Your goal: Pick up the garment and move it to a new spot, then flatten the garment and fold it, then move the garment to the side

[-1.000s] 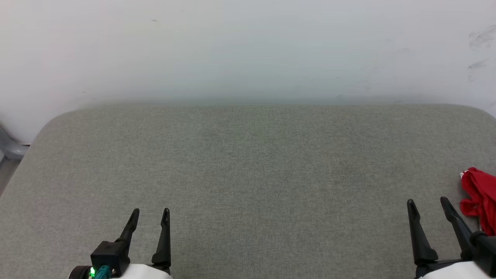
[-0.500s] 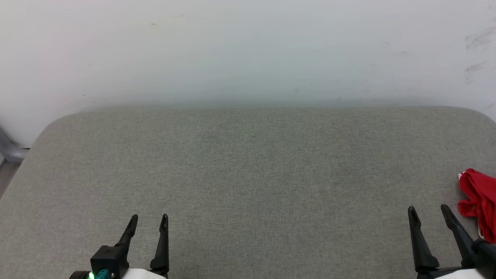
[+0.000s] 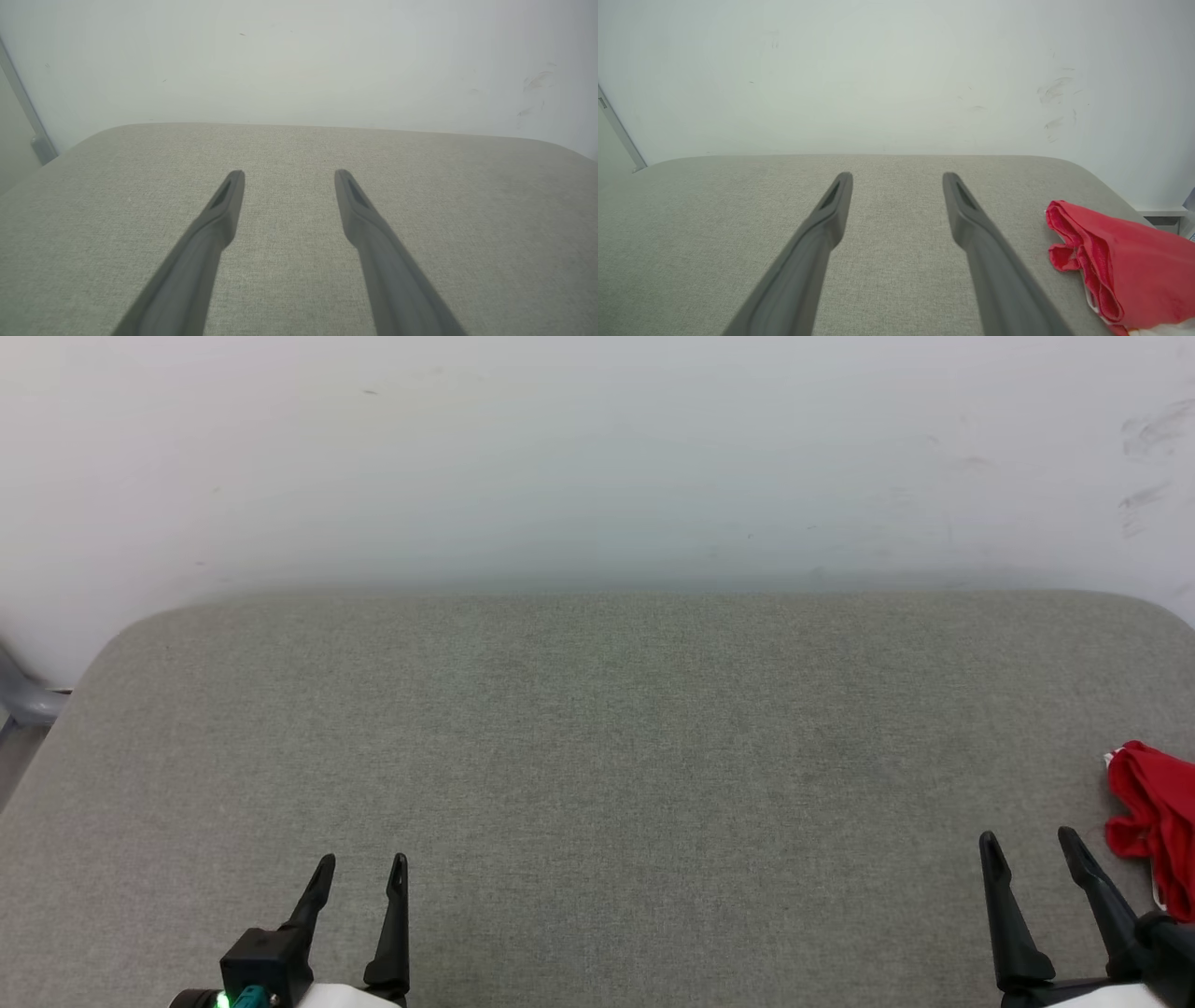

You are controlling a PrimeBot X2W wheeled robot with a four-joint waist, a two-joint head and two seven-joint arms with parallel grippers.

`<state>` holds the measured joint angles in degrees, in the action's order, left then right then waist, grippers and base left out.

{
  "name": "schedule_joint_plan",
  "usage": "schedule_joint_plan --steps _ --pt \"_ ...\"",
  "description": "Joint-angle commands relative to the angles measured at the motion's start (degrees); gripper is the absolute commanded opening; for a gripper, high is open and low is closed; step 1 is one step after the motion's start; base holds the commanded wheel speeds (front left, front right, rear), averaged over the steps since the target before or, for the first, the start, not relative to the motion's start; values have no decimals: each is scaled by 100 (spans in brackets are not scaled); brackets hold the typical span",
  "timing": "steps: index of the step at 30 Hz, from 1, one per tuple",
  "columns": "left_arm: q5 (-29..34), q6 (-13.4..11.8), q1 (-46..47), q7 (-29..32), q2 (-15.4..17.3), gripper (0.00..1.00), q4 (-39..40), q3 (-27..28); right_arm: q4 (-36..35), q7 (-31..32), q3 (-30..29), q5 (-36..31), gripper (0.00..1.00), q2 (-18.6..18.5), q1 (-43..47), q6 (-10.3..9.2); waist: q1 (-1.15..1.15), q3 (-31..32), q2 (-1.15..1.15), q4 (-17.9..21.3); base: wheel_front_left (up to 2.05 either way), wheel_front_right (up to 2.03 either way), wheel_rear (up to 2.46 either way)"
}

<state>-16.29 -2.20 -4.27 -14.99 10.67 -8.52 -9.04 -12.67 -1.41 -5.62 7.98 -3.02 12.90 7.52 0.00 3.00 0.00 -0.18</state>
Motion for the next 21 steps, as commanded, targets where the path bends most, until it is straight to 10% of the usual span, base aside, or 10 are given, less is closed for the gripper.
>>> schedule_joint_plan --steps 1,3,4,21 --pt "17 -2 30 -26 6 100 10 -7 15 -20 8 16 100 23 -60 -8 0 -8 0 -4 0 0 0" --pt "-5 56 68 -27 1 100 67 -11 20 -26 7 37 100 23 -58 -8 0 -15 0 -9 0 0 0" --pt "-9 52 8 0 -5 0 63 1 9 -6 5 20 0 0 -4 0 0 -17 0 -10 0 0 0" --pt "-1500 236 208 445 -182 0 -121 313 587 52 121 1782 0 -91 -352 0 0 -55 0 -7 0 0 0"
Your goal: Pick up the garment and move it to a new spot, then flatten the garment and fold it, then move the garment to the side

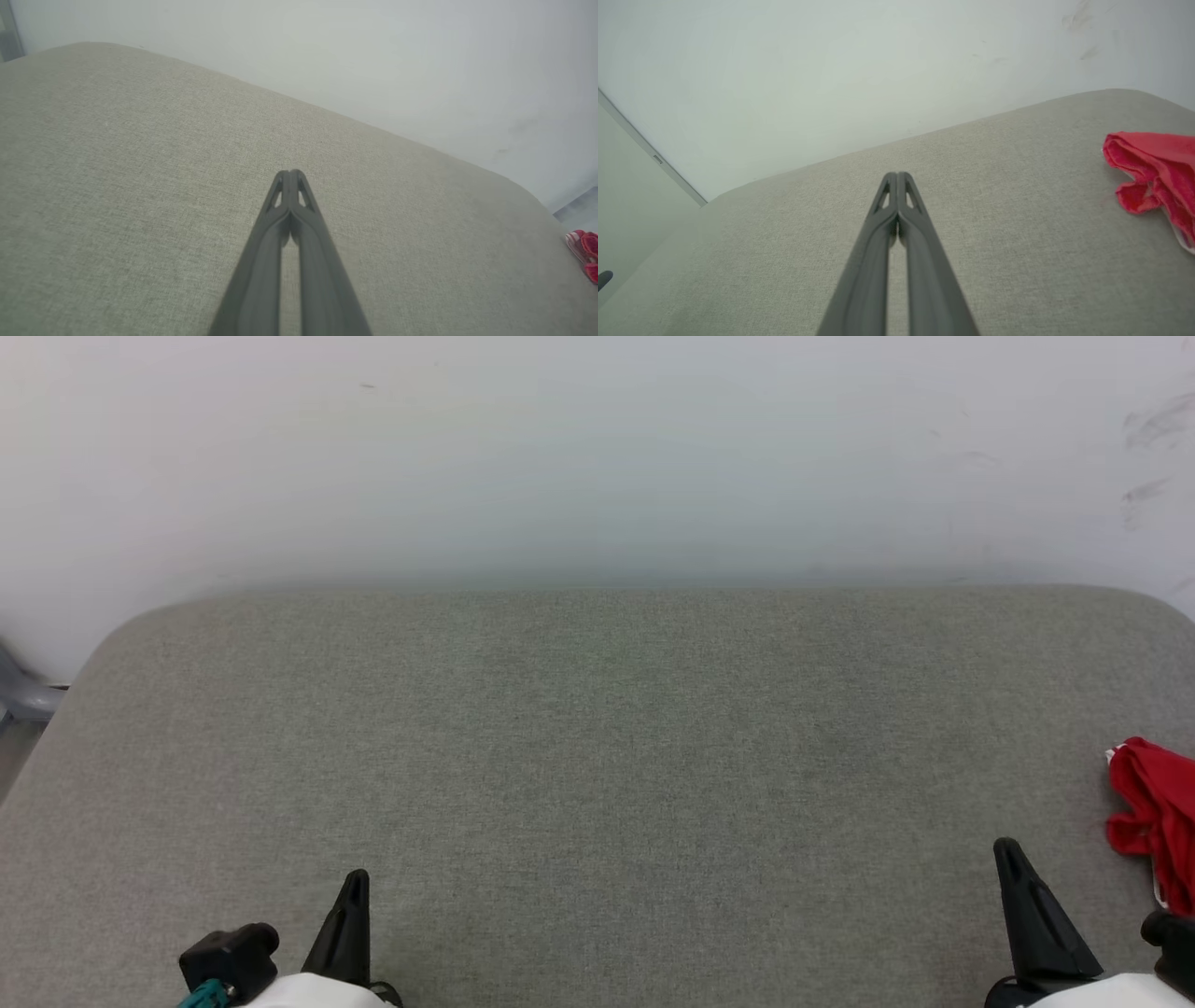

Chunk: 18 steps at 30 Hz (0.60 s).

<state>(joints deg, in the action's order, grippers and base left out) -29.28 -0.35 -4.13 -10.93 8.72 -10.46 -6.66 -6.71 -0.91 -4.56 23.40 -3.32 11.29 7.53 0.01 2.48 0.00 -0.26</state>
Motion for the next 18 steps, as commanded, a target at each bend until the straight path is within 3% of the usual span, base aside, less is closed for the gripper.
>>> schedule_joint_plan --steps 1,18 --pt "-291 60 208 64 5 0 68 94 21 6 21 346 0 -65 -214 -1 0 -5 0 0 0 0 0" --pt "-1621 224 403 436 -124 0 -20 364 466 88 73 1877 0 -119 -560 -2 0 -43 0 4 0 0 0"
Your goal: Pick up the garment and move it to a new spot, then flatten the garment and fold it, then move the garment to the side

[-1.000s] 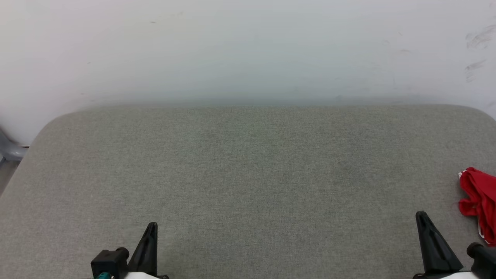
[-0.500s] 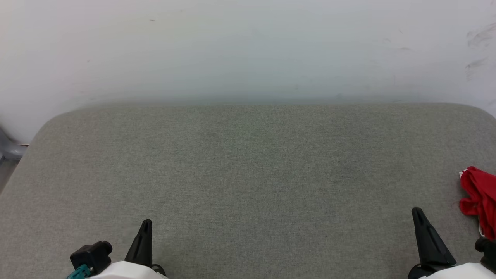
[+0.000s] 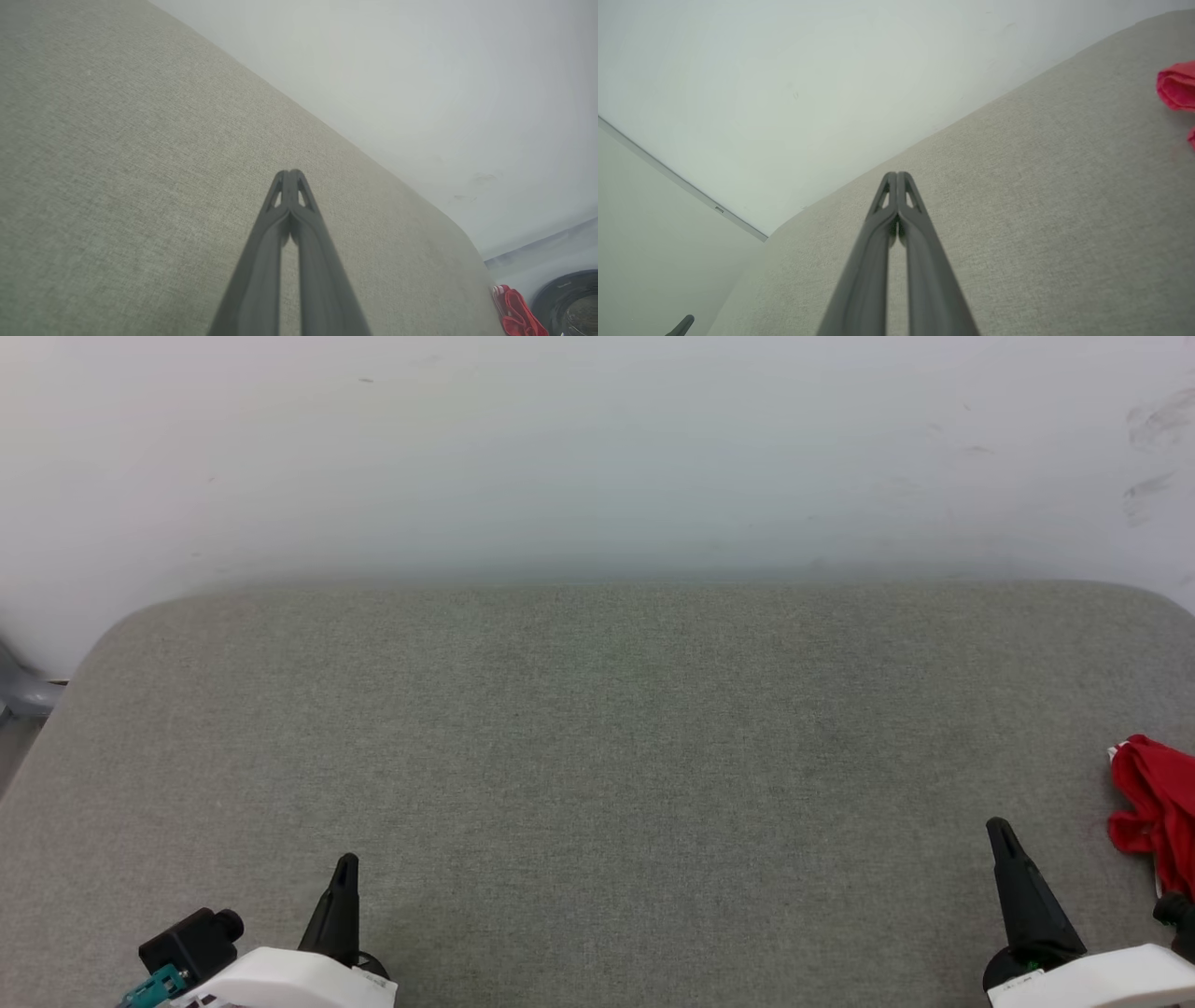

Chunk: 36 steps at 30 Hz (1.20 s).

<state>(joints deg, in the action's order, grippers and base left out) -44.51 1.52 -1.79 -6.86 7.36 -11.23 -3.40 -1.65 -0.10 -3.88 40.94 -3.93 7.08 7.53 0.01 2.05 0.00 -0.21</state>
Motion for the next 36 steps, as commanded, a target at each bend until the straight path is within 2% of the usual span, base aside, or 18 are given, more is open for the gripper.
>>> schedule_joint_plan --steps 1,36 --pt "-173 48 182 48 5 0 51 54 -13 12 8 211 0 -61 -159 -2 0 -3 0 0 0 0 0" --pt "-2387 320 509 675 -212 0 -104 517 739 211 13 2694 0 -88 -740 -3 0 -87 0 8 0 0 0"
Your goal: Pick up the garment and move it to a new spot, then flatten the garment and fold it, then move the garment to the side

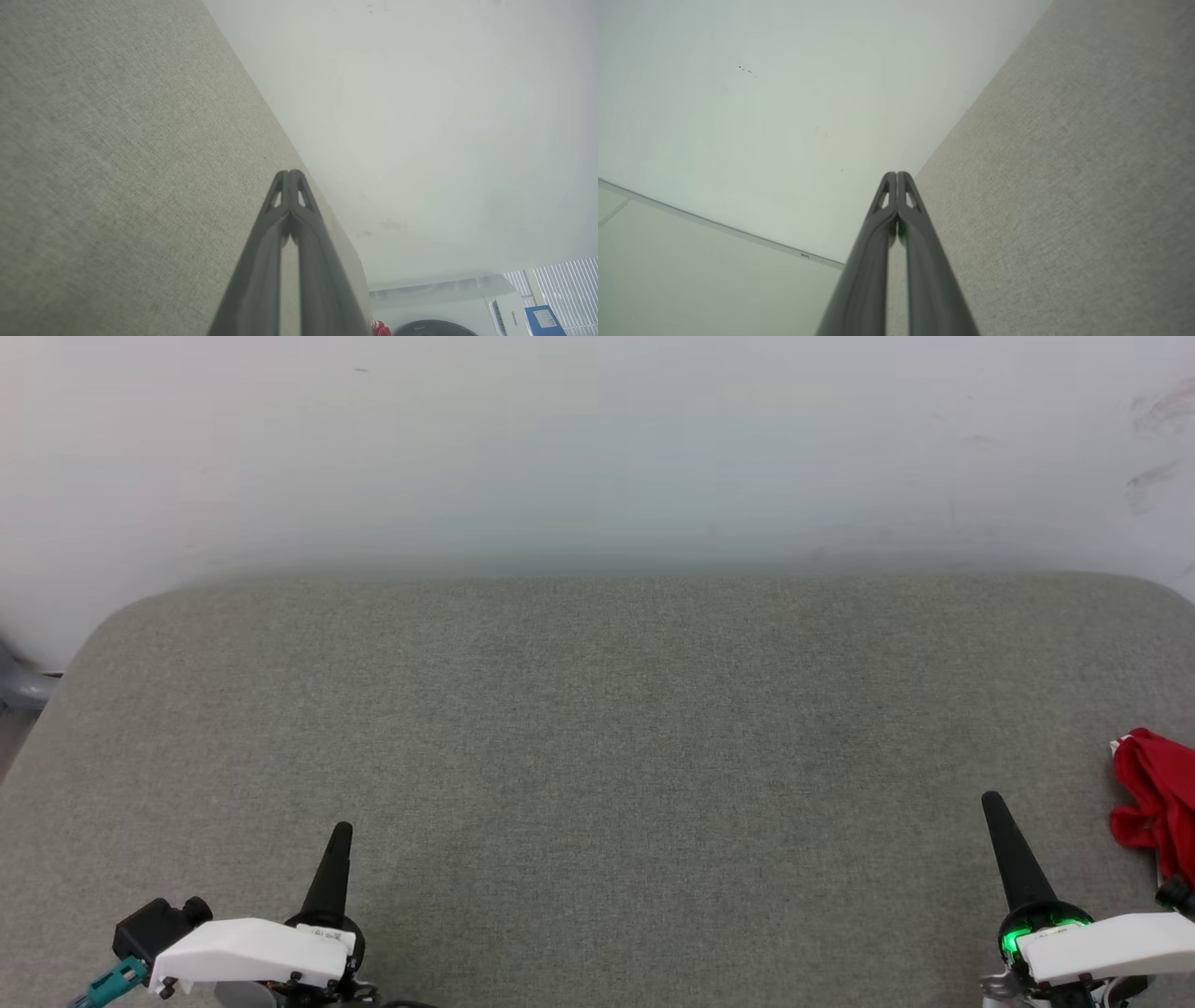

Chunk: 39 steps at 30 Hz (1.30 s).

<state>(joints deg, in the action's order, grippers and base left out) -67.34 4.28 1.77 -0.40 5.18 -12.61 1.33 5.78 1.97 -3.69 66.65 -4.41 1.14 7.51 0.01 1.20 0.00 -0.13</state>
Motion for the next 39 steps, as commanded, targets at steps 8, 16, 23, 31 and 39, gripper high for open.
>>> schedule_joint_plan --steps 8,16,23,31,39 --pt "-513 102 205 144 -38 0 1 128 134 53 -17 574 0 -35 -249 -1 -1 -21 0 2 0 0 0" --pt "-895 139 272 257 -80 0 -27 211 271 98 -28 993 0 -30 -343 -1 -1 -40 0 4 0 0 0" --pt "-1212 185 302 342 -113 0 -53 269 380 141 -37 1338 0 -22 -420 -2 -1 -56 0 5 0 0 0" --pt "-1553 225 361 439 -138 0 -80 347 494 184 -50 1707 0 -12 -517 -2 -1 -76 0 7 0 0 0" --pt "-1874 260 389 532 -170 0 -105 408 611 222 -65 2049 0 -1 -613 -2 -1 -95 0 9 0 0 0"
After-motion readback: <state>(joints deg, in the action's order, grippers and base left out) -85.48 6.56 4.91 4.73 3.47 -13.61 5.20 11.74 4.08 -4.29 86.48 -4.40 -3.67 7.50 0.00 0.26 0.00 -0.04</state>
